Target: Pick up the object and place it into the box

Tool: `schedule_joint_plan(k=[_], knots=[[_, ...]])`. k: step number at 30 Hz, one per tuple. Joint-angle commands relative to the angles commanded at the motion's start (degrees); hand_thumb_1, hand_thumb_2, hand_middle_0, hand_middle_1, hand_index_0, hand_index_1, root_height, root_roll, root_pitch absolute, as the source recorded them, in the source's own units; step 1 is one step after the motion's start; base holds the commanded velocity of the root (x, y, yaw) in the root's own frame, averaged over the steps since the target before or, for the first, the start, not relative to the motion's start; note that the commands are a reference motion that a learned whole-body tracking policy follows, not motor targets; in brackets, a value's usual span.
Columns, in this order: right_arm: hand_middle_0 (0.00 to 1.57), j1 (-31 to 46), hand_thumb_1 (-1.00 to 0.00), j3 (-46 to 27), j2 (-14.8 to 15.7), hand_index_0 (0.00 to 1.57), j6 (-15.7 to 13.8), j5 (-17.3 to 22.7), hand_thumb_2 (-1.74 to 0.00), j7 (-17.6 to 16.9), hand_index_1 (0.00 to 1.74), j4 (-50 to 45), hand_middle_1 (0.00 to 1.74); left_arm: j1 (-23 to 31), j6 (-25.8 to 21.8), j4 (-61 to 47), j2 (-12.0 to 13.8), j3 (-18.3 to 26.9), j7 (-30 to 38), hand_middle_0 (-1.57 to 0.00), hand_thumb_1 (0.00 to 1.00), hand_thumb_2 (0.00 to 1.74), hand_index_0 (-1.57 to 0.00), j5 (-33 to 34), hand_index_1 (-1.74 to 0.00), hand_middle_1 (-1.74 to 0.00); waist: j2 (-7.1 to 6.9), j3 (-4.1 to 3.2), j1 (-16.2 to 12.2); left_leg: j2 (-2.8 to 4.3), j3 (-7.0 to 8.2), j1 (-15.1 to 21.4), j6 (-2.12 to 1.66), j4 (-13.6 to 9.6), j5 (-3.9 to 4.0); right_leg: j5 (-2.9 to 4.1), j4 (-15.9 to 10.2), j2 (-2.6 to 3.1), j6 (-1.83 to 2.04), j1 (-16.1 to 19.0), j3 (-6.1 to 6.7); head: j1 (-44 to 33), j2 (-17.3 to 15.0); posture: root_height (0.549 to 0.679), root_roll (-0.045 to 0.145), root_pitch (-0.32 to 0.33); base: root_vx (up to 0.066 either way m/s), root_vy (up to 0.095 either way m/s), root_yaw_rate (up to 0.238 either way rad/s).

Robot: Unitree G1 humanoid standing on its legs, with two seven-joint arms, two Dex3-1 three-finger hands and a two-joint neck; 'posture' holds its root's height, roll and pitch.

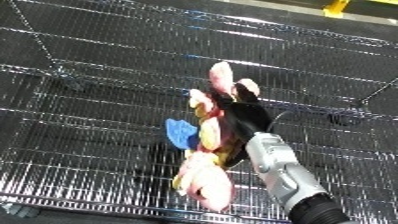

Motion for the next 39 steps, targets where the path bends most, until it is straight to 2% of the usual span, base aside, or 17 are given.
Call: schedule_joint_plan(k=[5, 9, 10, 11, 17, 22, 28, 35, 36, 39], knots=[[0.55, 1.9, -0.35, -1.0, 1.8, 0.55, 0.3, 0.4, -0.61, 0.7, 0.61, 0.6, 0.61, -0.2, 0.0, 0.3, -0.6, 0.6, 0.3, -1.57, 1.0, 1.74, -1.57, 0.1, -1.74, -1.74, -0.16, 0.0, -0.4, 0.27, 0.11, 0.4, -0.18, -0.2, -0.09, -0.17, 0.0, 0.11, -0.01, 0.2, -0.04, -0.4, -0.3, 0.615, 0.023, 0.083, 0.0, 0.002, -0.023], [0.86, 2.5, -0.55, -1.5, 2.0, 0.86, 0.4, 0.3, -0.96, 0.9, 0.96, 1.0, 0.96, 0.2, -0.1, 0.3, -0.7, 1.0, 0.2, -1.57, 1.0, 1.74, -1.57, -0.2, -1.74, -1.74, -0.17, 0.0, -0.5, 0.43, 0.21, 0.7, -0.31, -0.3, 0.0, -0.3, 0.1, 0.18, 0.01, 0.4, -0.04, -0.1, -0.5, 0.615, 0.023, 0.079, -0.002, -0.002, -0.008], [0.86, 2.5, -0.55, -1.5, 2.0, 0.86, 0.4, 0.3, -0.96, 0.9, 0.96, 1.0, 0.96, 0.2, -0.1, 0.3, -0.7, 1.0, 0.2, -1.57, 1.0, 1.74, -1.57, -0.2, -1.74, -1.74, -0.17, 0.0, -0.5, 0.43, 0.21, 0.7, -0.31, -0.3, 0.0, -0.3, 0.1, 0.18, 0.01, 0.4, -0.04, -0.1, -0.5, 0.615, 0.023, 0.079, -0.003, -0.003, -0.009], [1.02, 2.9, -0.65, -1.7, 1.9, 1.02, 0.5, 0.3, -1.13, 0.8, 1.13, 1.1, 1.13, 0.4, -0.2, 0.3, -0.6, 1.1, 0.1, -1.57, 1.0, 1.74, -1.57, -0.5, -1.74, -1.74, -0.15, 0.0, -0.5, 0.47, 0.19, 0.9, -0.35, -0.3, 0.02, -0.41, 0.2, 0.18, 0.03, 0.6, -0.04, 0.2, -0.8, 0.615, 0.024, 0.076, -0.001, -0.008, 0.002], [1.49, 3.6, -0.95, -2.0, 1.6, 1.49, 0.9, -0.1, -1.65, 1.1, 1.65, 2.0, 1.65, 0.4, -0.2, 0.5, -0.2, 0.9, -0.8, -1.57, 1.0, 1.74, -1.57, -1.2, -1.74, -1.74, -0.01, 0.0, -0.3, 0.57, 0.06, 1.7, -0.52, -0.2, 0.08, -0.64, 0.6, -0.07, 0.08, 1.5, -0.13, 1.3, -1.4, 0.615, 0.025, 0.06, -0.002, -0.008, 0.012], [1.49, 3.9, -0.95, -3.2, 1.0, 1.49, 1.1, 0.3, -1.65, 0.2, 1.65, 3.1, 1.65, 0.2, -0.1, 0.7, -0.2, 0.5, -1.0, -1.57, 1.0, 1.74, -1.57, -1.2, -1.74, -1.74, 0.12, 0.0, -0.4, 0.64, 0.07, 2.0, -0.58, -0.1, 0.13, -0.74, 0.9, -0.2, 0.09, 1.8, -0.16, 2.3, -1.8, 0.614, 0.025, 0.051, -0.009, -0.001, 0.01], [1.49, 6.3, -0.95, -7.2, -1.7, 1.49, 0.9, 3.5, -1.65, -2.2, 1.65, 0.0, 1.65, 0.4, 0.4, 1.6, -0.8, 0.9, -0.5, -1.57, 1.0, 1.74, -1.57, -1.0, -1.74, -1.74, -0.32, 0.0, -1.3, 1.13, 0.62, 3.9, -0.63, -1.1, 0.24, -0.62, 0.2, -0.3, 0.13, 3.2, -0.12, 2.5, -1.9, 0.616, 0.027, 0.035, -0.013, 0.007, -0.057], [1.49, 12.2, -0.95, -15.1, -8.4, 1.49, -0.6, 8.0, -1.65, -7.3, 1.65, -10.6, 1.65, 1.3, 0.9, 2.3, -1.2, 2.7, 0.8, -1.57, 1.0, 1.74, -1.57, -0.1, -1.74, -1.74, -1.04, 0.0, -3.6, 1.69, 1.34, 5.0, -0.58, -1.3, 0.12, -0.59, 0.2, -0.18, 0.28, 3.9, 0.18, 2.5, -1.4, 0.616, 0.03, 0.02, -0.032, 0.007, -0.074], [1.49, 12.2, -0.95, -15.1, -8.4, 1.49, -0.6, 8.0, -1.65, -7.3, 1.65, -10.6, 1.65, 1.3, 0.9, 2.3, -1.2, 2.7, 0.8, -1.57, 1.0, 1.74, -1.57, -0.1, -1.74, -1.74, -1.04, 0.0, -3.6, 1.69, 1.34, 5.0, -0.58, -1.3, 0.12, -0.59, 0.2, -0.18, 0.28, 3.9, 0.18, 2.5, -1.4, 0.616, 0.03, 0.02, -0.035, 0.005, -0.072], [1.49, 20.4, -0.95, -22.6, -13.1, 1.49, -1.4, 8.6, -1.65, -10.1, 1.65, -21.3, 1.65, 2.3, 1.2, 2.2, -1.5, 4.2, 1.0, -1.57, 1.0, 1.74, -1.57, 0.8, -1.74, -1.74, -1.38, 0.0, -5.4, 2.15, 1.88, 5.8, -0.39, -1.1, -0.09, -0.52, 0.6, -0.16, 0.4, 4.3, 0.46, 4.9, -1.3, 0.615, 0.033, 0.005, -0.034, 0.005, -0.083]])
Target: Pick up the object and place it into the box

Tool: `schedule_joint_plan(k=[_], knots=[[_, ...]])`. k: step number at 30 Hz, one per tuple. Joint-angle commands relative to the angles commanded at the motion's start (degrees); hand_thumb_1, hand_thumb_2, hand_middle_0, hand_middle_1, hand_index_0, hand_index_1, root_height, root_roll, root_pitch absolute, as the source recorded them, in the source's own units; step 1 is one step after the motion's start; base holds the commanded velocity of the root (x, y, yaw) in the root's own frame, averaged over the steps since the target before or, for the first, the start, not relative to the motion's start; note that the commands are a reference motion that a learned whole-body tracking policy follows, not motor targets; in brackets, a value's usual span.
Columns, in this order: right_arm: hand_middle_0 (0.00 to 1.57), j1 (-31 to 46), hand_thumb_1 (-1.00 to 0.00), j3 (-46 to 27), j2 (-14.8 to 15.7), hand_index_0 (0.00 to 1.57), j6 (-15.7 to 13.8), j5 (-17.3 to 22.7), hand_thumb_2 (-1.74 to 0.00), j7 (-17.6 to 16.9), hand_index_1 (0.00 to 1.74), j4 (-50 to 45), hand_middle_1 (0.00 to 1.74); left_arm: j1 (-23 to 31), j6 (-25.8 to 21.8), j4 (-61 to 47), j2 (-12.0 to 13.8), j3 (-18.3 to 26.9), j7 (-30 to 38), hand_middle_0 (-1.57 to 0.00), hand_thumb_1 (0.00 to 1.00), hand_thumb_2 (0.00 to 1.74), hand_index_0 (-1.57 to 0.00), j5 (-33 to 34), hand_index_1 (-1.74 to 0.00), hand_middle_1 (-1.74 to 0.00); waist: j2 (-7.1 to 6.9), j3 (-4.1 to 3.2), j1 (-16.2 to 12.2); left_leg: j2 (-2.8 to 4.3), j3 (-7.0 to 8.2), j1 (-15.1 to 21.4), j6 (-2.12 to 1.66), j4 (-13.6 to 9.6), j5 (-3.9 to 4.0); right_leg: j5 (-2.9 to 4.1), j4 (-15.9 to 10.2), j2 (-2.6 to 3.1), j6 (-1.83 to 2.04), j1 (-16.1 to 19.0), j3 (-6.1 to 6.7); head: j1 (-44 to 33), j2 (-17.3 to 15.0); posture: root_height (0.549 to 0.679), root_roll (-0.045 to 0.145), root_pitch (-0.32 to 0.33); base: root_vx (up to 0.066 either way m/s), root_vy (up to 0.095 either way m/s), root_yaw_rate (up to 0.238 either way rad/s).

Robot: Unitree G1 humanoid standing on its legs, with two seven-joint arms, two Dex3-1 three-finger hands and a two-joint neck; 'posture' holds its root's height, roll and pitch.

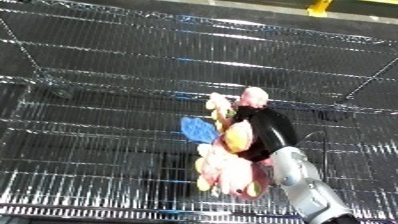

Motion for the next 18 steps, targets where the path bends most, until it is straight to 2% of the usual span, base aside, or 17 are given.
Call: schedule_joint_plan(k=[3, 4, 6, 7, 9, 11, 13, 14, 15, 16, 18], knots=[[1.49, 6.5, -0.95, -6.4, -2.3, 1.49, -0.3, 1.0, -1.65, -1.9, 1.65, -6.3, 1.65, 0.6, 0.0, 0.2, -0.5, 1.0, 0.1, -1.57, 1.0, 1.74, -1.57, 0.2, -1.74, -1.74, -0.01, 0.0, -1.3, 0.3, 0.43, 0.9, 0.09, 0.1, -0.17, 0.02, 0.0, -0.06, 0.04, 0.8, 0.12, 2.7, -0.5, 0.615, 0.035, -0.009, -0.029, 0.006, -0.076], [1.49, 6.5, -0.95, -6.4, -2.3, 1.49, -0.3, 1.0, -1.65, -1.9, 1.65, -6.3, 1.65, 0.6, 0.0, 0.2, -0.5, 1.0, 0.1, -1.57, 1.0, 1.74, -1.57, 0.2, -1.74, -1.74, -0.01, 0.0, -1.3, 0.3, 0.43, 0.9, 0.09, 0.1, -0.17, 0.02, 0.0, -0.06, 0.04, 0.8, 0.12, 2.7, -0.5, 0.615, 0.035, -0.009, -0.023, 0.005, -0.066], [1.49, 10.8, -0.95, -11.2, -2.8, 1.49, -1.0, 2.5, -1.65, -3.3, 1.65, -9.1, 1.65, 1.0, 0.1, 0.4, -1.0, 1.3, 0.2, -1.57, 1.0, 1.74, -1.57, 0.3, -1.74, -1.74, 0.02, 0.0, -2.1, 0.46, 0.71, 1.6, 0.1, 0.1, -0.26, 0.04, -0.2, -0.13, 0.01, 1.6, 0.14, 5.4, -0.9, 0.616, 0.035, -0.02, -0.023, 0.004, -0.063], [1.49, 15.4, -0.95, -16.3, -2.7, 1.49, -1.7, 4.1, -1.65, -4.8, 1.65, -11.6, 1.65, 1.4, 0.3, 0.5, -1.3, 1.3, 0.3, -1.57, 1.0, 1.74, -1.57, 0.4, -1.74, -1.74, 0.03, 0.0, -2.8, 0.58, 0.91, 2.1, 0.07, 0.2, -0.24, 0.11, -0.4, -0.18, -0.02, 2.3, 0.14, 6.4, -1.3, 0.616, 0.036, -0.031, -0.021, -0.001, -0.023], [1.49, 17.5, -0.95, -18.6, -2.5, 1.49, -2.1, 4.7, -1.65, -5.4, 1.65, -12.8, 1.65, 1.5, 0.4, 0.6, -1.4, 1.2, 0.4, -1.57, 1.0, 1.74, -1.57, 0.5, -1.74, -1.74, 0.04, 0.0, -3.1, 0.63, 0.99, 2.4, 0.06, 0.2, -0.22, 0.15, -0.5, -0.2, -0.03, 2.6, 0.13, 6.6, -1.5, 0.616, 0.036, -0.036, -0.021, -0.003, -0.021], [1.49, 21.6, -0.95, -22.8, -1.7, 1.49, -2.9, 5.8, -1.65, -6.5, 1.65, -14.8, 1.65, 1.9, 0.7, 0.4, -1.6, 1.1, 0.3, -1.57, 1.0, 1.74, -1.57, 0.8, -1.74, -1.74, 0.1, 0.0, -3.7, 0.69, 1.14, 2.8, 0.06, 0.1, -0.13, 0.25, -0.7, -0.23, -0.01, 3.1, 0.16, 8.8, -2.6, 0.617, 0.037, -0.045, -0.018, -0.004, -0.031], [1.49, 29.3, -0.95, -30.4, 0.5, 1.49, -4.6, 7.5, -1.65, -8.5, 1.65, -18.0, 1.65, 2.6, 1.2, 0.1, -2.0, 1.1, 0.1, -1.57, 1.0, 1.74, -1.57, 1.6, -1.74, -1.74, 0.2, 0.0, -5.0, 0.73, 1.49, 3.9, 0.13, 0.0, -0.12, 0.36, -1.0, -0.19, -0.02, 4.2, 0.35, 12.1, -4.1, 0.617, 0.039, -0.065, -0.002, -0.001, -0.077], [1.49, 29.3, -0.95, -30.4, 0.5, 1.49, -4.6, 7.5, -1.65, -8.5, 1.65, -18.0, 1.65, 2.6, 1.2, 0.1, -2.0, 1.1, 0.1, -1.57, 1.0, 1.74, -1.57, 1.6, -1.74, -1.74, 0.2, 0.0, -5.0, 0.73, 1.49, 3.9, 0.13, 0.0, -0.12, 0.36, -1.0, -0.19, -0.02, 4.2, 0.35, 12.1, -4.1, 0.617, 0.039, -0.065, -0.001, 0.0, -0.083], [1.49, 34.2, -0.95, -35.5, 1.9, 1.49, -5.6, 8.3, -1.65, -9.8, 1.65, -19.8, 1.65, 3.0, 1.7, 0.0, -2.2, 1.1, -0.1, -1.57, 1.0, 1.74, -1.57, 2.1, -1.74, -1.74, 0.25, 0.0, -6.0, 0.74, 1.76, 4.9, 0.22, -0.1, -0.18, 0.43, -1.4, -0.12, -0.05, 5.1, 0.5, 14.7, -4.4, 0.618, 0.041, -0.078, 0.005, 0.006, -0.089], [1.49, 34.2, -0.95, -35.5, 1.9, 1.49, -5.6, 8.3, -1.65, -9.8, 1.65, -19.8, 1.65, 3.0, 1.7, 0.0, -2.2, 1.1, -0.1, -1.57, 1.0, 1.74, -1.57, 2.1, -1.74, -1.74, 0.25, 0.0, -6.0, 0.74, 1.76, 4.9, 0.22, -0.1, -0.18, 0.43, -1.4, -0.12, -0.05, 5.1, 0.5, 14.7, -4.4, 0.618, 0.041, -0.078, 0.005, 0.006, -0.089], [1.49, 39.1, -0.95, -41.3, 2.9, 1.49, -6.7, 8.8, -1.65, -11.4, 1.65, -21.5, 1.65, 3.3, 2.1, -0.1, -2.3, 0.9, -0.3, -1.57, 1.0, 1.74, -1.57, 2.6, -1.74, -1.74, 0.4, 0.0, -7.2, 0.74, 2.3, 6.2, 0.33, -0.7, -0.27, 0.52, -2.2, -0.03, -0.08, 6.3, 0.71, 17.1, -4.2, 0.62, 0.044, -0.089, 0.002, 0.023, -0.108]])
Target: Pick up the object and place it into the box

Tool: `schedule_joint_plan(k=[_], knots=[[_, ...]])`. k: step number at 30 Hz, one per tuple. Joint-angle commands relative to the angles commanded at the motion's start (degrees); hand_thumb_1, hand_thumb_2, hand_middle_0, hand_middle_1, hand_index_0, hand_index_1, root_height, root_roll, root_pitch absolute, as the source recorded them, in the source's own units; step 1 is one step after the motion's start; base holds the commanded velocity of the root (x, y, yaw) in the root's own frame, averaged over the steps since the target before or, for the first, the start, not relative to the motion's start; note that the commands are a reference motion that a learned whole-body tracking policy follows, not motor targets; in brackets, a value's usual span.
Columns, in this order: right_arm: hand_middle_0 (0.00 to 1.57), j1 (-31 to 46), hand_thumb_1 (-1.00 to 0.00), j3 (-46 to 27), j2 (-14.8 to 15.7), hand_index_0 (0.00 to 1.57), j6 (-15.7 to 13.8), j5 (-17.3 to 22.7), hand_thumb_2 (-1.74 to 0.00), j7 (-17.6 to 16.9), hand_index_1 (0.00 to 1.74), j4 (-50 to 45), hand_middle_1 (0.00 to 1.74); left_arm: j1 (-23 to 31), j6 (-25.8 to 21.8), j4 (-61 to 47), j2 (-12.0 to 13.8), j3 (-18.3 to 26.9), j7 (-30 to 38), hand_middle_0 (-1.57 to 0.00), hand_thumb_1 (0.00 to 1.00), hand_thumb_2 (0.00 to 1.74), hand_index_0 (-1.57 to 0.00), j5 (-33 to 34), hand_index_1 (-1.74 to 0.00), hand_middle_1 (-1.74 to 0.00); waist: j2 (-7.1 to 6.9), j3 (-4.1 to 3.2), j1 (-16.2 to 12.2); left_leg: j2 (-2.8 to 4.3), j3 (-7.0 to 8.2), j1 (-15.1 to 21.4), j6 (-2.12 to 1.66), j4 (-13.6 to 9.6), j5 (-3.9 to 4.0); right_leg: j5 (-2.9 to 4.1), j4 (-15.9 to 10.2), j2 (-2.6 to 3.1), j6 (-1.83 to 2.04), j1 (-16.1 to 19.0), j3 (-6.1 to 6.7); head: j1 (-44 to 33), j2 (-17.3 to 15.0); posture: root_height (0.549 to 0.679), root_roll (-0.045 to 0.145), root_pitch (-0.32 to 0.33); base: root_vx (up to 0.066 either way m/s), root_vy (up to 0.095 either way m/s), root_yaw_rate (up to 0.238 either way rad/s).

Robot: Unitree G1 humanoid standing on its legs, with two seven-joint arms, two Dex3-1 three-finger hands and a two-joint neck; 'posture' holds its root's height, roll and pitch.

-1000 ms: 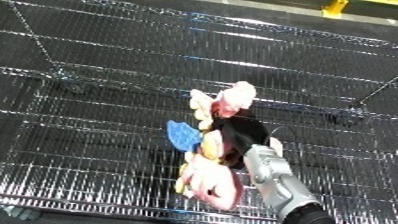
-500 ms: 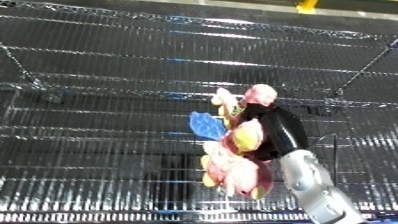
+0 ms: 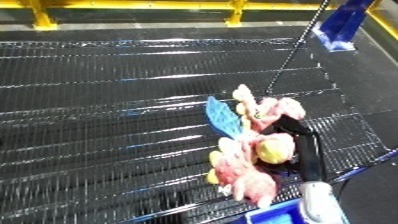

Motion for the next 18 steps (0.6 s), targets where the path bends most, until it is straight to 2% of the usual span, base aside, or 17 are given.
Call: schedule_joint_plan(k=[9, 13, 18], knots=[[1.49, 8.6, -0.95, -12.3, -0.2, 1.49, -2.3, 1.3, -1.65, -3.6, 1.65, 0.7, 1.65, -0.2, 0.5, -0.7, 0.0, -0.9, -0.5, -1.57, 1.0, 1.74, -1.57, 1.1, -1.74, -1.74, 0.38, 0.0, -3.8, 0.05, 1.81, 2.6, 0.06, -1.3, -0.33, 0.05, -2.0, 0.18, -0.02, 1.9, 0.91, 10.5, 0.3, 0.625, 0.053, -0.099, 0.003, 0.042, -0.118], [1.49, 12.7, -0.95, -17.7, 0.5, 1.49, -3.1, 3.0, -1.65, -5.0, 1.65, 3.5, 1.65, 0.3, 0.3, -0.3, -0.5, -1.1, -0.4, -1.57, 1.0, 1.74, -1.57, 0.5, -1.74, -1.74, 1.0, 0.0, -5.9, 0.28, 2.97, 3.7, -0.11, -2.0, -0.34, 0.61, -3.5, 0.21, -0.07, 2.8, 1.46, 17.2, 0.5, 0.629, 0.059, -0.1, 0.007, 0.059, -0.143], [1.49, 15.2, -0.95, -21.9, 1.4, 1.49, -3.8, 5.4, -1.65, -6.8, 1.65, 8.6, 1.65, 0.9, -0.2, 0.0, -0.7, -1.3, -0.1, -1.57, 1.0, 1.74, -1.57, 0.2, -1.74, -1.74, 1.9, 0.0, -7.8, 0.33, 4.07, 4.7, -0.3, -3.1, -0.15, 1.05, -5.3, 0.04, -0.19, 3.5, 1.94, 18.6, 0.5, 0.633, 0.067, -0.094, -0.008, 0.057, -0.115]])
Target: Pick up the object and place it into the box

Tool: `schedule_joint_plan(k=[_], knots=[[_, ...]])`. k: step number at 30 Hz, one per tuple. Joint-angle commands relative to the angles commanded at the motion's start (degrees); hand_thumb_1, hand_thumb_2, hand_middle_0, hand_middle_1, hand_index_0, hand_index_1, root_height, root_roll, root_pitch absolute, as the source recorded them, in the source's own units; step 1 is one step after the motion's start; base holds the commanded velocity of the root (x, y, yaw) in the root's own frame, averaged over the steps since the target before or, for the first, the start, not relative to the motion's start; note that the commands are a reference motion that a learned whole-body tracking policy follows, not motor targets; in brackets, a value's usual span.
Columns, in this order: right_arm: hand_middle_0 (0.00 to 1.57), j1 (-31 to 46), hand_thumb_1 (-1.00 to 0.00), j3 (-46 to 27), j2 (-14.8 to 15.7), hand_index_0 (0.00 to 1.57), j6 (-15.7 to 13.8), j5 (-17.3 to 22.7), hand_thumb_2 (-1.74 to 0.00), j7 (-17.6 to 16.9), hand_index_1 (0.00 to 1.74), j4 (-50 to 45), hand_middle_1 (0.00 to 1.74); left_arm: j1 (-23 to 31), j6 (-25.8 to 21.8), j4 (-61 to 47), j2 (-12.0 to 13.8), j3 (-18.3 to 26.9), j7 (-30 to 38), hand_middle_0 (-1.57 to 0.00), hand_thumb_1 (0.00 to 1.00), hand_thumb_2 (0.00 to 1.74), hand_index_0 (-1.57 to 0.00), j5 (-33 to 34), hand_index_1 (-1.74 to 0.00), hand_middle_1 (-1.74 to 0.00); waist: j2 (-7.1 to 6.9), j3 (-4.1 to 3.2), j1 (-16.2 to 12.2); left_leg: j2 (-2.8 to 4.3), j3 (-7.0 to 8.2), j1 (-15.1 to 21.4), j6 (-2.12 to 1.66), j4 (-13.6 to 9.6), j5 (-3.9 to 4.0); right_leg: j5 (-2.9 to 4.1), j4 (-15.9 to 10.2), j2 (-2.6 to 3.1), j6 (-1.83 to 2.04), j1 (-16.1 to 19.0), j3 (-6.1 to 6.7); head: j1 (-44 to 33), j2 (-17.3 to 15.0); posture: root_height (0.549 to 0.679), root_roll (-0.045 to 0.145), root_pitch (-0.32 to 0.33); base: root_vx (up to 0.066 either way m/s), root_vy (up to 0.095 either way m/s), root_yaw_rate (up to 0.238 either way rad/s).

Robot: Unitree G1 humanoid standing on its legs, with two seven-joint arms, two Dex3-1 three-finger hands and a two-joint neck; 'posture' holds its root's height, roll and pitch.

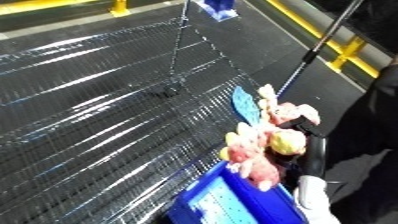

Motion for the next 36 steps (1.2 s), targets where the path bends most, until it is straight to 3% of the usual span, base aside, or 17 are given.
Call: schedule_joint_plan(k=[3, 6, 7, 8, 13, 16, 17, 18, 22, 32, 36], knots=[[1.49, 0.6, -0.95, -1.4, 0.9, 1.49, -0.3, 2.1, -1.65, -0.4, 1.65, 3.7, 1.65, 0.2, -0.3, 0.0, 0.1, 0.0, -0.1, -1.57, 1.0, 1.74, -1.57, 0.1, -1.74, -1.74, 0.68, 0.0, -0.7, -0.14, 0.5, 0.3, -0.08, -0.4, 0.07, 0.22, -0.6, -0.16, -0.01, 0.1, 0.22, -0.5, 0.1, 0.634, 0.071, -0.092, -0.006, 0.05, -0.096], [1.26, 0.4, -0.8, -2.6, 2.2, 1.26, -1.0, 6.7, -1.39, 0.1, 1.39, 8.9, 1.39, 0.3, -0.7, 0.0, 0.2, -0.1, -0.3, -1.57, 1.0, 1.74, -1.57, 0.2, -1.74, -1.74, 1.35, 0.0, -1.1, -0.24, 0.9, 0.5, -0.18, -0.7, 0.17, 0.46, -1.1, -0.29, -0.01, 0.2, 0.36, -0.6, 0.0, 0.635, 0.073, -0.09, -0.008, 0.041, -0.07], [1.26, 0.4, -0.8, -2.6, 2.2, 1.26, -1.0, 6.7, -1.39, 0.1, 1.39, 8.9, 1.39, 0.3, -0.7, 0.0, 0.2, -0.1, -0.3, -1.57, 1.0, 1.74, -1.57, 0.2, -1.74, -1.74, 1.35, 0.0, -1.1, -0.24, 0.9, 0.5, -0.18, -0.7, 0.17, 0.46, -1.1, -0.29, -0.01, 0.2, 0.36, -0.6, 0.0, 0.635, 0.073, -0.09, -0.008, 0.035, -0.056], [1.1, 0.1, -0.7, -3.1, 2.7, 1.1, -1.1, 10.3, -1.22, 1.0, 1.22, 13.4, 1.22, 0.4, -0.8, -0.2, 0.4, -0.2, -0.5, -1.57, 1.0, 1.74, -1.57, 0.2, -1.74, -1.74, 1.67, 0.0, -1.1, -0.29, 1.0, 0.6, -0.3, -0.9, 0.27, 0.56, -1.4, -0.34, -0.05, 0.4, 0.37, -0.2, 0.0, 0.636, 0.074, -0.09, -0.009, 0.015, -0.021], [0.71, -1.1, -0.45, -3.2, 1.9, 0.71, -0.3, 16.8, -0.78, 4.3, 0.78, 24.3, 0.78, 0.7, -0.8, -0.9, 0.9, -0.3, -0.8, -1.57, 1.0, 1.74, -1.57, 0.4, -1.74, -1.74, 2.41, 0.0, -0.5, -0.48, 1.06, 0.9, -0.64, -1.4, 0.57, 0.81, -2.1, -0.52, -0.07, 0.9, 0.29, -0.1, -0.6, 0.638, 0.077, -0.091, -0.01, 0.008, 0.002], [0.47, -1.3, -0.3, -2.5, 1.3, 0.47, 0.2, 18.0, -0.52, 6.1, 0.52, 28.2, 0.52, 0.8, -0.7, -1.3, 1.1, 0.1, -0.7, -1.57, 1.0, 1.74, -1.57, 0.6, -1.74, -1.74, 2.76, 0.0, -0.2, -0.59, 1.02, 1.0, -0.78, -1.8, 0.79, 0.73, -2.4, -0.59, -0.07, 1.2, 0.27, -0.5, -1.1, 0.639, 0.078, -0.09, -0.011, 0.004, 0.021], [0.47, -1.3, -0.3, -2.5, 1.3, 0.47, 0.2, 18.0, -0.52, 6.1, 0.52, 28.2, 0.52, 0.8, -0.7, -1.3, 1.1, 0.1, -0.7, -1.57, 1.0, 1.74, -1.57, 0.6, -1.74, -1.74, 2.76, 0.0, -0.2, -0.59, 1.02, 1.0, -0.78, -1.8, 0.79, 0.73, -2.4, -0.59, -0.07, 1.2, 0.27, -0.5, -1.1, 0.639, 0.078, -0.09, -0.011, 0.004, 0.023], [0.31, -1.1, -0.2, -2.2, 1.5, 0.31, 0.3, 18.3, -0.35, 6.9, 0.35, 29.2, 0.35, 0.9, -0.7, -1.6, 1.1, 0.5, -0.7, -1.57, 1.0, 1.74, -1.57, 0.8, -1.74, -1.74, 2.9, 0.0, -0.1, -0.64, 0.97, 1.2, -0.82, -2.1, 0.94, 0.62, -2.5, -0.61, -0.06, 1.4, 0.21, -0.6, -1.7, 0.639, 0.078, -0.089, -0.01, -0.002, 0.037], [0.0, -0.5, 0.0, -1.5, 2.3, 0.0, 0.3, 18.3, 0.0, 7.8, 0.0, 29.6, 0.0, 1.0, -0.4, -1.7, 1.1, 0.9, -0.4, -1.57, 1.0, 1.74, -1.57, 1.1, -1.74, -1.74, 2.86, 0.0, 0.1, -0.67, 0.85, 1.4, -0.89, -2.6, 1.19, 0.59, -2.9, -0.58, -0.07, 1.7, 0.0, -1.4, -2.6, 0.64, 0.078, -0.091, -0.007, -0.003, 0.021], [0.0, -0.6, 0.0, 1.0, 4.8, 0.0, 0.1, 18.9, 0.0, 9.0, 0.0, 28.7, 0.0, 1.0, -0.1, -2.3, 1.0, 1.5, -0.4, -1.57, 1.0, 1.74, -1.57, 1.3, -1.74, -1.74, 2.21, 0.0, 0.9, -0.74, 0.51, 1.3, -0.99, -3.7, 1.96, 1.1, -3.8, -0.4, 0.02, 1.6, -0.11, -5.1, -3.9, 0.64, 0.077, -0.09, -0.012, -0.005, 0.008], [0.0, -0.6, 0.0, 4.1, 5.4, 0.0, 0.2, 16.7, 0.0, 10.1, 0.0, 24.9, 0.0, 1.2, 0.1, -2.3, 0.8, 2.3, -0.5, -1.57, 1.0, 1.74, -1.57, 1.3, -1.74, -1.74, 1.7, 0.0, 1.3, -0.7, 0.37, 1.2, -0.96, -3.8, 2.16, 0.95, -3.5, -0.21, 0.0, 1.4, -0.03, -7.7, -5.1, 0.64, 0.077, -0.088, -0.008, -0.009, 0.01]])
